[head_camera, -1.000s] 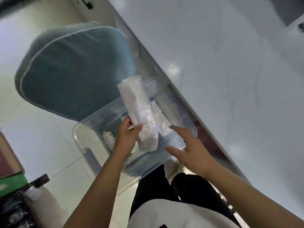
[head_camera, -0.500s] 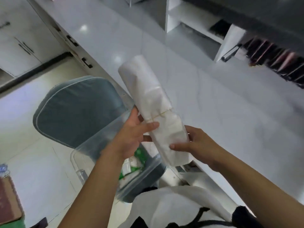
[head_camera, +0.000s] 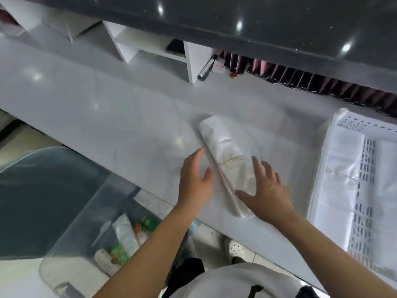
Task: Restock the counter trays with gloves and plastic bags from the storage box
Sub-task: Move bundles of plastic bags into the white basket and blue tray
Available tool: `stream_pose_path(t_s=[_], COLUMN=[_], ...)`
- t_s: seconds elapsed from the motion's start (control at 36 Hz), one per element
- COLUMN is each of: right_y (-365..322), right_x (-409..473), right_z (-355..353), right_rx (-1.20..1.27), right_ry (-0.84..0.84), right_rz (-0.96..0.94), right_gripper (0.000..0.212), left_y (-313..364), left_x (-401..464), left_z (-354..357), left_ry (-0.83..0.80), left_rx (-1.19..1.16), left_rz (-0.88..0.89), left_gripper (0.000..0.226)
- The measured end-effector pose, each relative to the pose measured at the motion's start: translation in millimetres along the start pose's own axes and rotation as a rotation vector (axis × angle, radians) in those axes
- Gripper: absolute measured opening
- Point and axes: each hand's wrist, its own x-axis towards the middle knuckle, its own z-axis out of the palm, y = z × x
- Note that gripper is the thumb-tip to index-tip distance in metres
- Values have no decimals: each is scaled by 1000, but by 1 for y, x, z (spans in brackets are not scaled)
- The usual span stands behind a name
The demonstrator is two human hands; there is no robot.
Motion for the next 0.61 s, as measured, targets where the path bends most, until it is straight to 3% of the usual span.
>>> stream_pose_path(t_s=[0.08,0.28,0.42,0.61], right_y=[-7,-17,-15,-13], right_x=[11,23,4,-40], right_z=[20,60,70,82], right_rx=[-18,-247,-280,-237], right_ry=[79,130,117,86], right_rz=[-46,-72,-132,-126], right_gripper=[94,82,69,72], left_y=[7,4,5,7], left_x=[19,88,135,183], left_z=[8,57,76,75], left_ry=[-51,-334,-303,-229], left_rx=[301,827,873,835], left_rz=[297,389,363,408], left_gripper=[45,57,60,52])
